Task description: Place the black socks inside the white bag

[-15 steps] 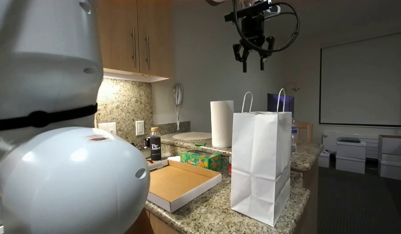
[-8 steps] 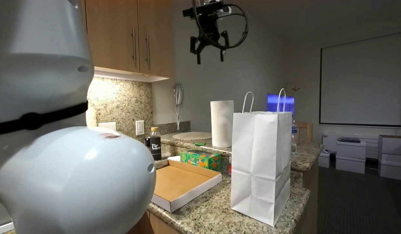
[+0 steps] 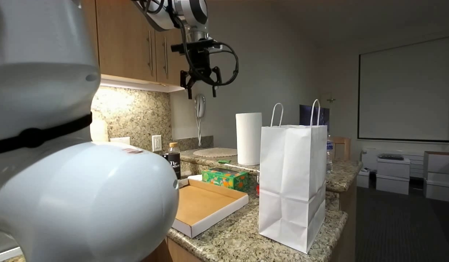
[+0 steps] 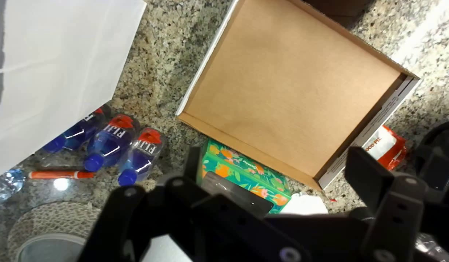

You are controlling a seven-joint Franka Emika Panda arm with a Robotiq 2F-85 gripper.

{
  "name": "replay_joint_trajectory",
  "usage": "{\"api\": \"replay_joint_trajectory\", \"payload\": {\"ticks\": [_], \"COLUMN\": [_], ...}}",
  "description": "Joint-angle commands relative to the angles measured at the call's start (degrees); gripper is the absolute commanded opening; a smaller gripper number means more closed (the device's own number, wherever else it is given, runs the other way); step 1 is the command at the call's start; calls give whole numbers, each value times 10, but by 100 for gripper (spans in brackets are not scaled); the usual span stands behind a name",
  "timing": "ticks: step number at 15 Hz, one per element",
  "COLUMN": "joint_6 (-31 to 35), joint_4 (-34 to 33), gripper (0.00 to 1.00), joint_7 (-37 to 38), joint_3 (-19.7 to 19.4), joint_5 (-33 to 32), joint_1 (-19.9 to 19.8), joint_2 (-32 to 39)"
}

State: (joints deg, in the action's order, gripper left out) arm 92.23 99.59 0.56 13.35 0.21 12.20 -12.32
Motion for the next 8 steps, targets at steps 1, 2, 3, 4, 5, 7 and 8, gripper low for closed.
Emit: {"api": "replay_joint_trajectory", "payload": {"ticks": [1,2,3,4,5,7,8], "joint_6": [85,44,51,51,51,49,49], "joint_4": [105,42,54,53,49,44,42], "gripper": [100,100,100,100,100,100,100], "joint_7": [11,5,5,5,5,5,5], "joint_3": [-13,-3,-4,-4,-4,-3,-3], "joint_5": [39,17,18,18,18,18,17], "joint_1": [-4,-1,-1,-1,-1,-1,-1], "joint_2": [-38,-3,-2,0,1,1,1]}}
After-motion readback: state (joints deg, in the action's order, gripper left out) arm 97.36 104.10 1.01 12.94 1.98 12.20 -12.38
